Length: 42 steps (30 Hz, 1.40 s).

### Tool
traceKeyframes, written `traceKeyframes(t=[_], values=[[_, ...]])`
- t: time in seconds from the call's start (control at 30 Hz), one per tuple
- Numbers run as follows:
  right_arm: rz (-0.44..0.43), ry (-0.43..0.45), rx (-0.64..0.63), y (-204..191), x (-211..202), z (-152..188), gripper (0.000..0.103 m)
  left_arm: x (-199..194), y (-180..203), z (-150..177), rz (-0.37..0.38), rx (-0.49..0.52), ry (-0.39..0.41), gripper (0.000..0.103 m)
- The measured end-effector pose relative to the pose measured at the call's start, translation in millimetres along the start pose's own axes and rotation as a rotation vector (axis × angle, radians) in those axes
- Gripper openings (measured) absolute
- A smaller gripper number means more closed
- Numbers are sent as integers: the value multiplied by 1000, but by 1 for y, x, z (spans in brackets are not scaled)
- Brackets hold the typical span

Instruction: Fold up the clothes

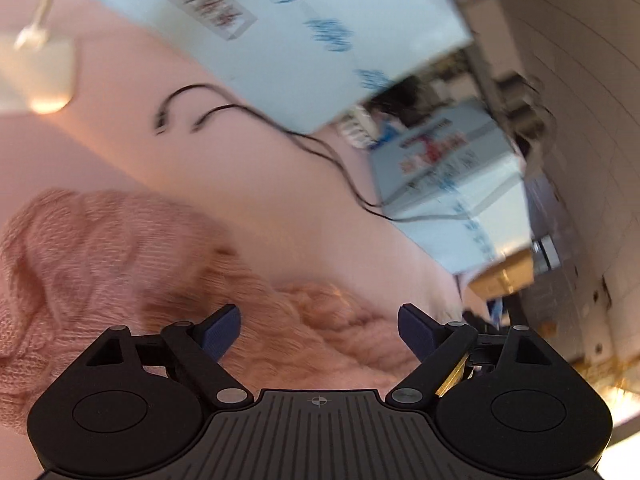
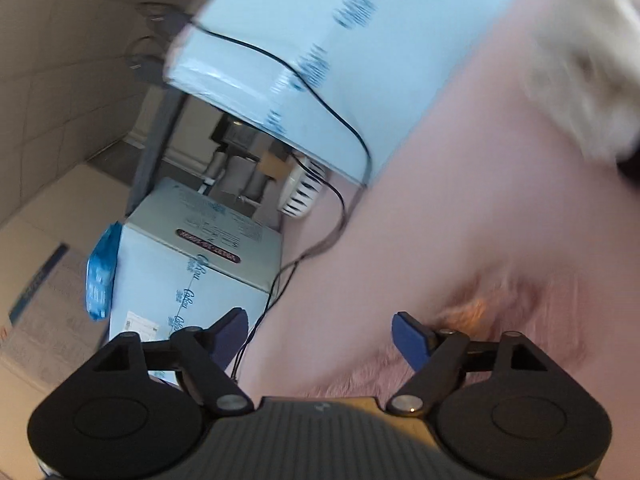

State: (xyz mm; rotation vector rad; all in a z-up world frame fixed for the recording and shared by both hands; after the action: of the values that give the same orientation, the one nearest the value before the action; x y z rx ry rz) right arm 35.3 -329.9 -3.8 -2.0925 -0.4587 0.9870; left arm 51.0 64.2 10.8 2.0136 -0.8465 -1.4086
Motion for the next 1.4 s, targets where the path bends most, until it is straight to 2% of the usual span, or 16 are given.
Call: traceKeyframes(t=[0.13, 0.27, 0.33, 0.4, 0.43, 0.47, 0.63, 0.8, 0.9, 0.97, 1.03, 1.1, 1.13, 1.17, 1.2, 1.4], values=[[21, -290, -251, -49, 46, 37, 84, 13, 12, 11, 0, 31, -44, 89], [202, -419, -137, -58, 102, 54, 82, 30, -2, 16, -23, -2, -79, 89], [253, -361, -116, -60, 112, 49, 81, 34, -9, 16, -1, -31, -86, 89], [324, -326, -100, -61, 115, 49, 64, 35, -13, 17, 23, -39, -85, 89], [374, -301, -119, -60, 116, 49, 31, 34, -14, 17, 29, -38, -83, 89], [419, -277, -138, -59, 116, 50, 10, 34, -15, 17, 35, -36, -81, 89], [412, -185, -123, -50, 104, 48, 4, 32, -17, 19, 61, -35, -78, 89], [426, 35, -124, -65, 65, 27, 4, 31, -20, 22, 80, -38, -69, 89], [438, 9, -88, -57, 72, 22, 6, 31, -21, 23, 88, -39, -72, 89], [458, -64, -58, -43, 91, 24, 15, 32, -22, 22, 93, -52, -71, 89], [382, -77, 4, -30, 96, 24, 21, 30, -23, 21, 99, -69, -68, 89], [262, -17, 55, -30, 69, 17, 41, 26, -22, 22, 92, -73, -59, 89], [208, 18, 78, -29, 54, 13, 60, 23, -20, 23, 83, -65, -51, 89], [195, 89, 87, -27, 30, 6, 72, 21, -18, 23, 73, -56, -41, 89], [186, 152, 97, -24, 8, 0, 74, 19, -14, 23, 62, -40, -32, 89], [266, 125, 181, 18, -14, -4, 76, 21, 7, 14, 79, 13, 2, 90]])
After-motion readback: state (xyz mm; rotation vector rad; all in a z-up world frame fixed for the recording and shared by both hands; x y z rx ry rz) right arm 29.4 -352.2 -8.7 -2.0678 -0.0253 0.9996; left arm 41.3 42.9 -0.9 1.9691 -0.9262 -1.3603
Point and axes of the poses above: each gripper's, at about its wrist camera, not at the fingertips, and x roughly the way its jaws point, y to its right, z to its underside, the point moved 9 cm from there along x, roughly the way its jaws point, and after that the axes turned 14 degrees about -y, right-handed, at the moved point
